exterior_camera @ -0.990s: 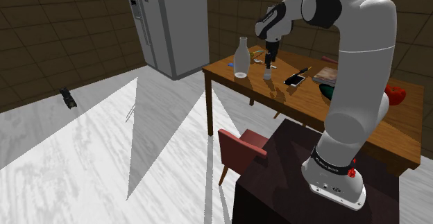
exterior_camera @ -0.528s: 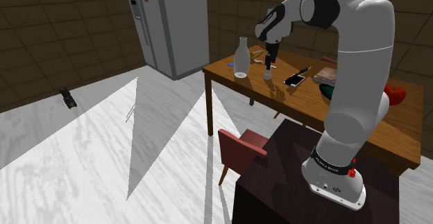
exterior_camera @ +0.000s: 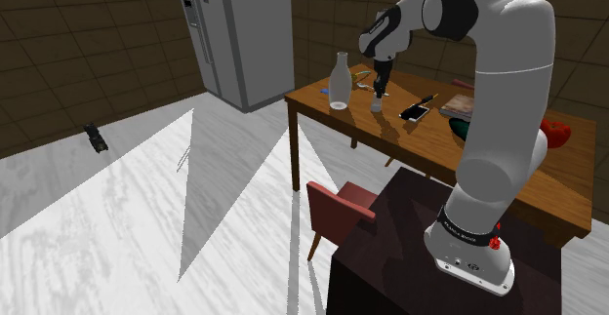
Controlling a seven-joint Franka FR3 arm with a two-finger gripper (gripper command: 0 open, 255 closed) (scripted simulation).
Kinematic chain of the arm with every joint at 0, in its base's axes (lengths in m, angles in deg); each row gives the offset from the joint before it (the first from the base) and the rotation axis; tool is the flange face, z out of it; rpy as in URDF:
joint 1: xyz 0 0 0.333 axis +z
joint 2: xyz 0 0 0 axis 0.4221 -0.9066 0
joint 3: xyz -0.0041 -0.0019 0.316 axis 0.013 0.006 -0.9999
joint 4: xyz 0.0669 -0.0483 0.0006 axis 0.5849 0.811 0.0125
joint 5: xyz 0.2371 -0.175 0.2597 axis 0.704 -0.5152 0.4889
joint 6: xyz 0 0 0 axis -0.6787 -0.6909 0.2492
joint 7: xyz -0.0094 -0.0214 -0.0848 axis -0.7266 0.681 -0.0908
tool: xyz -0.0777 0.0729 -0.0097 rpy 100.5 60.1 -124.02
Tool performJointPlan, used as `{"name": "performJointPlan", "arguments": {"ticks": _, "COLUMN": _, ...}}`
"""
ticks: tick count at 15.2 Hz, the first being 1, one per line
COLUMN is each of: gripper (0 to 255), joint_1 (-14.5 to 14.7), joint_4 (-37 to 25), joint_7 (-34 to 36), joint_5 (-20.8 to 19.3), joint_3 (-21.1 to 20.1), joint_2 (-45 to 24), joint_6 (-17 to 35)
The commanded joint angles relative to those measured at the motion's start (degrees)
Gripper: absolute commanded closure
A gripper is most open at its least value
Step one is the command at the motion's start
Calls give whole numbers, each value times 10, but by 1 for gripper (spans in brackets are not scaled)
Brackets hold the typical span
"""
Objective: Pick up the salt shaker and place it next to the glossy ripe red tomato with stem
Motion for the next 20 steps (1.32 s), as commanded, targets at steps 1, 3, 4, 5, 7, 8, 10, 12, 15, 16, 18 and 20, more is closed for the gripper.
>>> {"name": "performJointPlan", "arguments": {"ticks": 1, "gripper": 255, "joint_1": 0, "joint_4": 0, "joint_7": 0, "joint_5": 0, "joint_3": 0, "joint_2": 0, "joint_6": 0}}
{"name": "performJointPlan", "arguments": {"ticks": 3, "gripper": 255, "joint_1": 0, "joint_4": 0, "joint_7": 0, "joint_5": 0, "joint_3": 0, "joint_2": -1, "joint_6": 0}}
{"name": "performJointPlan", "arguments": {"ticks": 4, "gripper": 255, "joint_1": 1, "joint_4": -3, "joint_7": 1, "joint_5": -2, "joint_3": 1, "joint_2": 3, "joint_6": -6}}
{"name": "performJointPlan", "arguments": {"ticks": 5, "gripper": 255, "joint_1": 2, "joint_4": -6, "joint_7": 2, "joint_5": -4, "joint_3": 2, "joint_2": 7, "joint_6": -13}}
{"name": "performJointPlan", "arguments": {"ticks": 7, "gripper": 255, "joint_1": 3, "joint_4": -13, "joint_7": 3, "joint_5": -8, "joint_3": 4, "joint_2": 14, "joint_6": -26}}
{"name": "performJointPlan", "arguments": {"ticks": 8, "gripper": 255, "joint_1": 4, "joint_4": -17, "joint_7": 4, "joint_5": -10, "joint_3": 4, "joint_2": 18, "joint_6": -33}}
{"name": "performJointPlan", "arguments": {"ticks": 10, "gripper": 255, "joint_1": 5, "joint_4": -24, "joint_7": 5, "joint_5": -14, "joint_3": 6, "joint_2": 25, "joint_6": -47}}
{"name": "performJointPlan", "arguments": {"ticks": 12, "gripper": 255, "joint_1": 7, "joint_4": -33, "joint_7": 6, "joint_5": -18, "joint_3": 7, "joint_2": 31, "joint_6": -60}}
{"name": "performJointPlan", "arguments": {"ticks": 15, "gripper": 255, "joint_1": 8, "joint_4": -46, "joint_7": 8, "joint_5": -22, "joint_3": 9, "joint_2": 39, "joint_6": -81}}
{"name": "performJointPlan", "arguments": {"ticks": 16, "gripper": 255, "joint_1": 9, "joint_4": -51, "joint_7": 8, "joint_5": -24, "joint_3": 10, "joint_2": 42, "joint_6": -88}}
{"name": "performJointPlan", "arguments": {"ticks": 18, "gripper": 255, "joint_1": 9, "joint_4": -60, "joint_7": 8, "joint_5": -26, "joint_3": 10, "joint_2": 47, "joint_6": -102}}
{"name": "performJointPlan", "arguments": {"ticks": 20, "gripper": 255, "joint_1": 10, "joint_4": -71, "joint_7": 9, "joint_5": -29, "joint_3": 11, "joint_2": 51, "joint_6": -116}}
